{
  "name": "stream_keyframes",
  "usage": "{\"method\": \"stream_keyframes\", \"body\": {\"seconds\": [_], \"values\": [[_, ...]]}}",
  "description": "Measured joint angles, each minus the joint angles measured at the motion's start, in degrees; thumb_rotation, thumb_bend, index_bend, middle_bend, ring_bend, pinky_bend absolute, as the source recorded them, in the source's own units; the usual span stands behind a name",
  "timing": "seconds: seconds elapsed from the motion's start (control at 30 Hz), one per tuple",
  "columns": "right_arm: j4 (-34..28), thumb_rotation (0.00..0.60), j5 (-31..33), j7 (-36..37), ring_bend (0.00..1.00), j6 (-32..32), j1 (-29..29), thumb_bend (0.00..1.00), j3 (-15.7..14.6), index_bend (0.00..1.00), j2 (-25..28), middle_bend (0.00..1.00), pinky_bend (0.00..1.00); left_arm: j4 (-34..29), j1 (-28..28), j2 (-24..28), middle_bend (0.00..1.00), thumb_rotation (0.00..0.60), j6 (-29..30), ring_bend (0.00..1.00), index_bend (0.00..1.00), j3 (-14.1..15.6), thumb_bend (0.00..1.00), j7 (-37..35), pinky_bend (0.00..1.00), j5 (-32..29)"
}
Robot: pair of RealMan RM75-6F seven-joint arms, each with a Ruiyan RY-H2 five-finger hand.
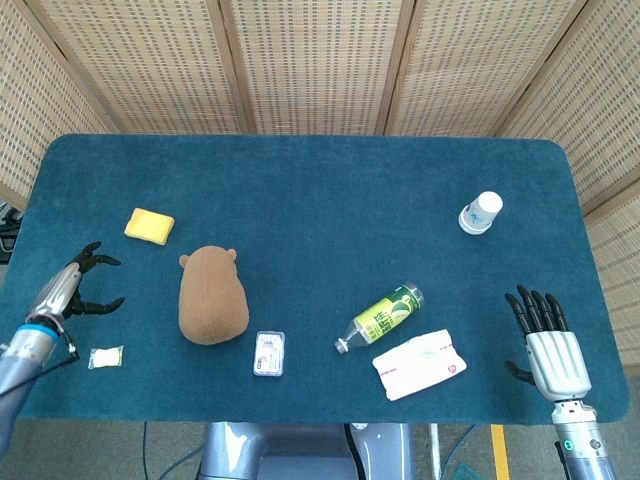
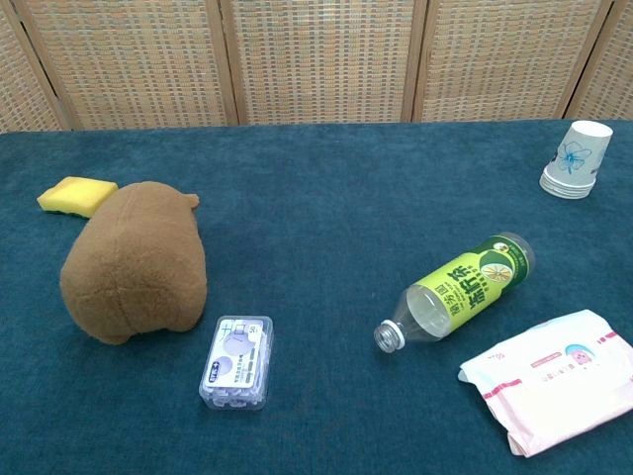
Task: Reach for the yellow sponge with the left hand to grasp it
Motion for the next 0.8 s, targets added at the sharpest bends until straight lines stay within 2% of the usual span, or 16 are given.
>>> {"method": "stream_keyframes", "body": {"seconds": [0.13,0.3,0.57,0.8], "values": [[0.5,0.600,0.4,-0.2,0.00,-0.4,0.2,0.14,0.1,0.00,-0.4,0.00,0.00,3.5,-6.7,1.6,0.00,0.600,-7.8,0.00,0.41,0.0,0.30,1.2,0.00,-8.9],[0.8,0.600,0.8,-0.3,0.00,-0.6,0.2,0.14,0.2,0.00,-0.8,0.00,0.00,8.4,-15.6,2.1,0.00,0.600,-15.7,0.00,0.42,3.1,0.36,3.2,0.00,-19.8],[0.4,0.600,0.9,1.0,0.00,-0.2,0.1,0.14,0.3,0.00,-0.2,0.00,0.00,15.2,-26.6,0.6,0.00,0.600,-23.9,0.00,0.45,12.3,0.37,4.9,0.00,-29.5],[-0.2,0.600,0.3,3.7,0.00,1.3,-0.2,0.14,0.6,0.00,0.7,0.00,0.00,17.5,-34.0,-2.8,0.00,0.600,-23.6,0.00,0.46,20.3,0.37,5.4,0.00,-34.9]]}}
